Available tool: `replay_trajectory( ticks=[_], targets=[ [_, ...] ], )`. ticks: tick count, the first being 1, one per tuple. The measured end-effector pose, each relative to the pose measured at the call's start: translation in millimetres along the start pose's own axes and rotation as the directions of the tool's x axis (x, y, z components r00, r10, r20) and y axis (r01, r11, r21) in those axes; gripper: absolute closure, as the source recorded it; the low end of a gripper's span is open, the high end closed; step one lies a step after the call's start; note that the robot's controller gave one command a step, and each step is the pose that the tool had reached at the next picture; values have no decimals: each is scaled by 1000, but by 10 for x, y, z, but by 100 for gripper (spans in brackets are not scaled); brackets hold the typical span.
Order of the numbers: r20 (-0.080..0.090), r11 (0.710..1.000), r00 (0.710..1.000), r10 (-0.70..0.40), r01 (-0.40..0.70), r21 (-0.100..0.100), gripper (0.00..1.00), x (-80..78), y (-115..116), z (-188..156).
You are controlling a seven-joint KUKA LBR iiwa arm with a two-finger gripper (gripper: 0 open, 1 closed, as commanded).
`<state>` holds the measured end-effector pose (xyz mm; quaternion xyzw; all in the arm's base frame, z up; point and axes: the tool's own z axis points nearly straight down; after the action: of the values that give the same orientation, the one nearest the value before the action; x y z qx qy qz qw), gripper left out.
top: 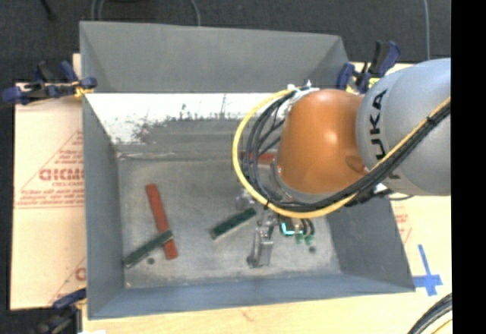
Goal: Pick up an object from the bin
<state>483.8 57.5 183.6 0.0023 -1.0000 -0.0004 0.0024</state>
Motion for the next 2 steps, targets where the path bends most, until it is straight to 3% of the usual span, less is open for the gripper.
replay_trajectory(
  ticks=[1,2],
  targets=[
    [7,1000,1000,2,-2,-1,0,-18,-2,-32],
    [13,998,998,-68,68,2,0,-333,-100,509]
  ],
)
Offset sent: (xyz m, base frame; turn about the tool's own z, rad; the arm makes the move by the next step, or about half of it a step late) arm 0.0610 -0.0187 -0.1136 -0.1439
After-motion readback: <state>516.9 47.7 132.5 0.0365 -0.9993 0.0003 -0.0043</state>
